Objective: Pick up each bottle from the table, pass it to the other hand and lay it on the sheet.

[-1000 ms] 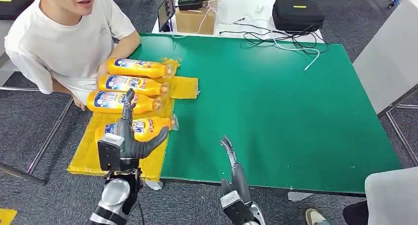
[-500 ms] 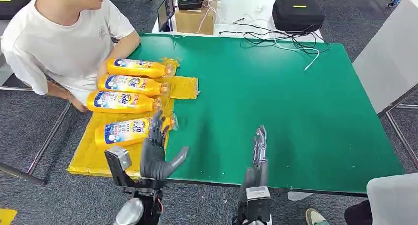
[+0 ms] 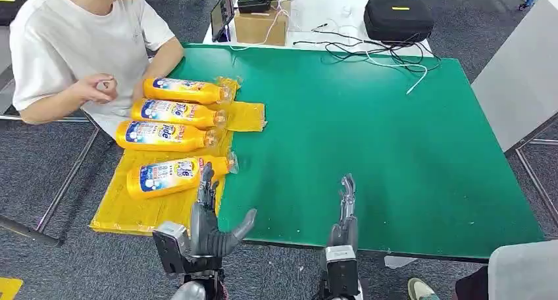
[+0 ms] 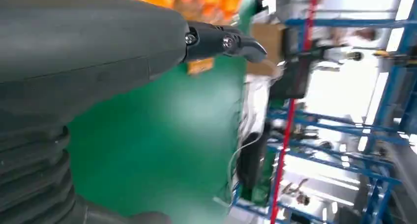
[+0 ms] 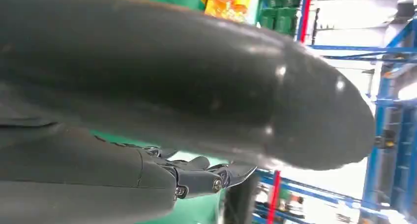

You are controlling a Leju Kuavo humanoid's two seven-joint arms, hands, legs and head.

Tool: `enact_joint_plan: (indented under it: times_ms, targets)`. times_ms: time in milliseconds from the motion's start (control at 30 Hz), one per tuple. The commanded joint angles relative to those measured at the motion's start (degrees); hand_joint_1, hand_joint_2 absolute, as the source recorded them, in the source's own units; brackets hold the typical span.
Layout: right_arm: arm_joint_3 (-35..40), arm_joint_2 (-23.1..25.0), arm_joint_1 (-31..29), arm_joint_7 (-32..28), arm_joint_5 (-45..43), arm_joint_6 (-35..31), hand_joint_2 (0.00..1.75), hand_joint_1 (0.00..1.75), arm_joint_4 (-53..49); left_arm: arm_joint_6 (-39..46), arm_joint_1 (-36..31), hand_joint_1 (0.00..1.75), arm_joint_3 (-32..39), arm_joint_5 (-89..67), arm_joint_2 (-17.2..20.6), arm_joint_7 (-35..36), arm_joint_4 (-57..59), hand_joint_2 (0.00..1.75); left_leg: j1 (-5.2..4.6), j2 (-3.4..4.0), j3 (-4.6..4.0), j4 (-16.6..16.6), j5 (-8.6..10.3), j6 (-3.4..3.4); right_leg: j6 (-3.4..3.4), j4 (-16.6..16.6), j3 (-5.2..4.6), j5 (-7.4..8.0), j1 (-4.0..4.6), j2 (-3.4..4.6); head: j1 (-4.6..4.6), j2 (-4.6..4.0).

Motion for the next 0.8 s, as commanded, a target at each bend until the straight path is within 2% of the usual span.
enact_joint_plan:
  times_ms: [33,67,100,133,167,200,233,300,367,400,467,533,600,667,800]
  targets:
    - [-3.01,-0.08,-1.49,-1.12,5.64,-0.26,1.75,0.0,0.48,1.81,-2.74,0.0,0.49,-0.36,-0.57,-1.84,5.52,1.75,0.02,-0.03,0.17,-0.06,-0.01,-0.06,-0.08,-0.06,0.18,-0.03,0.03,-0.06,0.0,0.0]
    - [-5.01,1.06,-1.19,-1.89,8.77,-0.26,1.75,0.0,0.6,2.49,-2.71,0.0,1.42,-0.53,-0.91,-1.84,5.6,1.75,0.04,-0.01,0.18,-0.04,-0.02,-0.06,-0.08,-0.07,0.19,-0.02,0.05,-0.04,0.0,0.0]
    - [-6.82,1.92,-0.99,-1.89,12.85,-0.26,0.0,0.0,0.52,2.8,-2.75,0.0,2.05,-0.49,-1.15,-1.84,5.8,1.75,0.05,-0.03,0.21,-0.03,-0.03,-0.07,-0.09,-0.06,0.23,-0.04,0.06,-0.06,0.0,0.02]
    - [-9.04,3.59,-0.56,-1.89,16.6,-0.26,0.0,0.0,0.05,2.79,-3.19,0.0,3.07,-0.52,-1.49,-1.84,6.8,1.75,0.02,-0.05,0.13,-0.05,0.01,-0.04,-0.06,-0.05,0.14,-0.01,0.02,-0.07,0.0,0.0]
    - [-8.36,3.27,-0.95,-1.89,15.23,-0.26,1.75,0.0,0.64,4.36,-3.05,0.0,4.19,-2.15,-1.83,-1.84,5.74,1.75,0.05,-0.05,0.19,0.0,-0.04,-0.07,-0.1,-0.02,0.21,-0.05,0.05,-0.08,0.02,0.0]
    - [-6.48,2.22,-3.83,-1.89,7.56,1.9,1.75,0.0,5.68,4.71,-2.31,0.0,6.89,-3.06,-2.47,-1.84,4.08,1.75,0.03,-0.02,0.13,-0.02,-0.02,-0.05,-0.07,-0.02,0.14,-0.03,0.03,-0.03,0.0,0.0]
    - [-4.54,1.56,-5.74,-1.83,4.29,4.22,1.75,0.0,8.12,5.8,-1.14,0.0,9.52,-5.4,-3.18,-1.84,1.16,1.75,0.04,0.18,0.12,-0.03,-0.02,-0.04,-0.06,-0.05,0.08,0.03,0.04,0.14,0.02,0.0]
    - [-1.97,1.71,-8.93,-1.89,4.84,3.69,1.75,0.0,10.13,5.48,1.03,0.0,11.49,-7.6,-3.07,-1.84,-3.58,1.75,0.07,0.25,0.15,-0.02,-0.04,-0.05,-0.07,-0.06,0.11,0.05,0.08,0.2,0.0,0.0]
    - [-1.38,2.08,-11.03,-0.02,4.13,4.38,1.75,0.0,10.01,4.26,1.81,0.0,10.49,-7.26,-2.07,-1.84,-3.09,1.75,0.07,0.47,0.17,0.0,-0.09,-0.07,-0.1,-0.02,0.09,0.06,0.07,0.41,0.02,0.02]
    - [-1.95,1.38,-10.98,3.09,1.25,7.51,1.75,0.0,7.52,2.85,0.97,0.0,8.96,-6.52,-1.6,-1.25,-0.01,1.75,0.07,0.46,0.19,0.01,-0.1,-0.08,-0.11,0.01,0.11,0.05,0.08,0.41,0.02,0.0]
    - [-3.68,-0.15,-8.93,5.01,1.63,8.83,1.75,0.0,3.53,0.43,-1.32,0.0,5.04,-7.43,-0.81,1.62,5.48,1.75,0.04,0.39,0.22,-0.04,-0.07,-0.08,-0.12,-0.01,0.15,0.03,0.04,0.32,0.0,0.02]
    - [-6.98,-0.55,-4.67,5.63,3.93,10.03,1.75,0.0,-0.44,-3.35,-3.63,0.0,2.74,-5.07,-1.69,4.29,10.09,1.75,0.02,-0.22,0.25,-0.11,0.05,-0.05,-0.08,-0.1,0.3,-0.06,0.03,-0.3,0.0,0.0]
    - [-9.36,-0.13,-3.33,6.22,3.42,13.04,1.75,0.0,-0.63,-0.66,-5.03,0.0,2.59,-6.75,-2.52,1.51,11.43,1.75,0.02,-0.45,0.21,-0.08,0.06,-0.03,-0.05,-0.11,0.31,-0.09,0.03,-0.43,0.02,0.0]
    - [-8.12,-1.02,-4.13,6.57,6.22,15.58,1.75,0.0,0.97,3.1,-6.1,0.0,3.78,-8.5,-2.91,-0.18,11.61,1.75,0.01,-0.28,0.17,-0.04,0.03,-0.02,-0.04,-0.06,0.2,-0.06,0.01,-0.25,0.0,0.0]
    - [-7.5,-1.02,-4.65,6.66,7.56,16.23,1.75,0.0,1.92,4.27,-6.36,0.0,4.19,-9.74,-2.67,-0.83,10.82,1.75,0.01,-0.08,0.21,-0.04,-0.01,-0.04,-0.09,-0.03,0.23,-0.06,0.02,-0.13,0.02,0.0]
